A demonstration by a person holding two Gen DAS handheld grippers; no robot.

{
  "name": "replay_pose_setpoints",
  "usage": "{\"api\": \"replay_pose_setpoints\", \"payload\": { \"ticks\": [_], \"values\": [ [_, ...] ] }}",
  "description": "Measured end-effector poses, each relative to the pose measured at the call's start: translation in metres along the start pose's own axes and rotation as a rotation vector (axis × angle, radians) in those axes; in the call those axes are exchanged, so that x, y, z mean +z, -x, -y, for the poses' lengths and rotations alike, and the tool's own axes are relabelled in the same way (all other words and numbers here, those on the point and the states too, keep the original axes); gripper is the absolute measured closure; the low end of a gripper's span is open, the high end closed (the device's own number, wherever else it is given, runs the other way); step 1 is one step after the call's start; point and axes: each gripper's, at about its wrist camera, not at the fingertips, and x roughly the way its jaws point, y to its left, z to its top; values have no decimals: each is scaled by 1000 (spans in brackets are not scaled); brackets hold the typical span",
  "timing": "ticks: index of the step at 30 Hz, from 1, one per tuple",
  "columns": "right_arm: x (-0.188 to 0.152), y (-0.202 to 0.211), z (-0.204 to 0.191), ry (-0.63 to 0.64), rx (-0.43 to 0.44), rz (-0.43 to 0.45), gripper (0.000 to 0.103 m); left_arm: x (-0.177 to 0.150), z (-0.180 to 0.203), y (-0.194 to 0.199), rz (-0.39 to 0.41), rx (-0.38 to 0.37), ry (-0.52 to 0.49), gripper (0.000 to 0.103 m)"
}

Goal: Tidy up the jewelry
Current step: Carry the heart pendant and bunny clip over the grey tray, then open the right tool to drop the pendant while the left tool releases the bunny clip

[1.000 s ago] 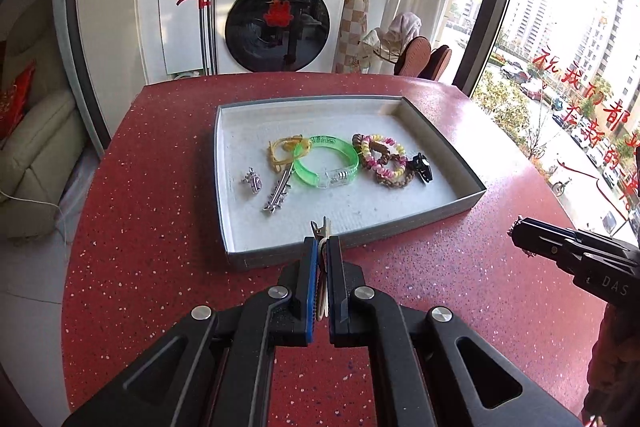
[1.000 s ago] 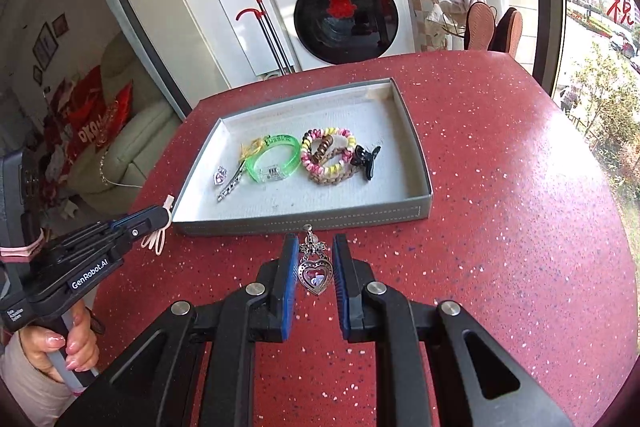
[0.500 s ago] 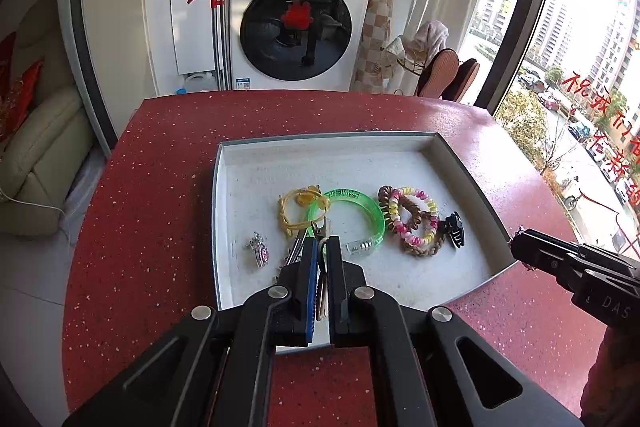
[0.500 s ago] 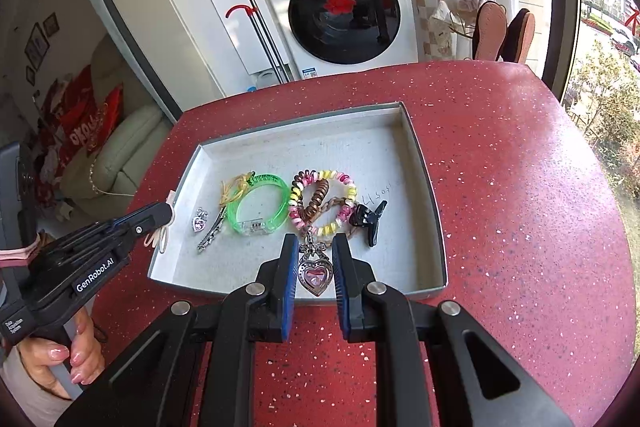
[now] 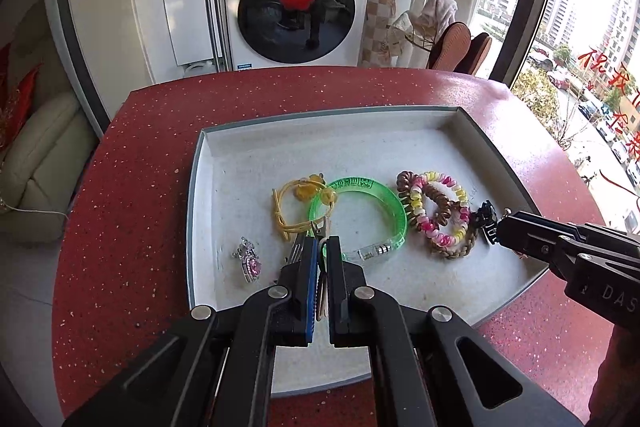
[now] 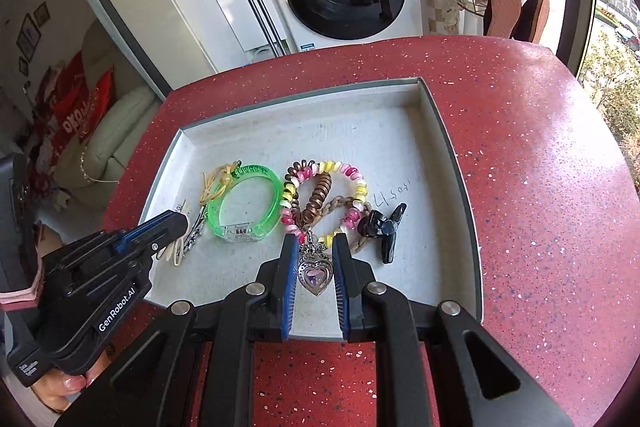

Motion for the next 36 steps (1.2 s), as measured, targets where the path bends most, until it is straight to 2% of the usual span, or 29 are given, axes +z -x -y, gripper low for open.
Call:
{"api": "replay_pose_setpoints", "payload": {
  "ticks": [6, 21, 24, 26, 32, 36],
  "values": [
    [-2, -20, 2, 0, -23, -39, 84, -6, 4, -13, -23, 15, -22, 81],
    [-6, -35, 19, -40, -62, -38, 84, -16, 12, -32, -45, 102, -58, 81],
    [-7, -34, 20, -54, -57, -42, 76, -17, 14, -31, -46, 112, -70, 81],
    [-7, -31, 19, -55, -45, -36, 64, -17, 13, -30, -46, 104, -62, 81],
    [-6, -14, 15, -56, -10, 7, 51, -17, 12, -20, -16, 101, -37, 81],
    [-7, -4, 13, -57, 1, 24, 48, -16, 13, -11, 14, 110, -38, 81]
  ]
}}
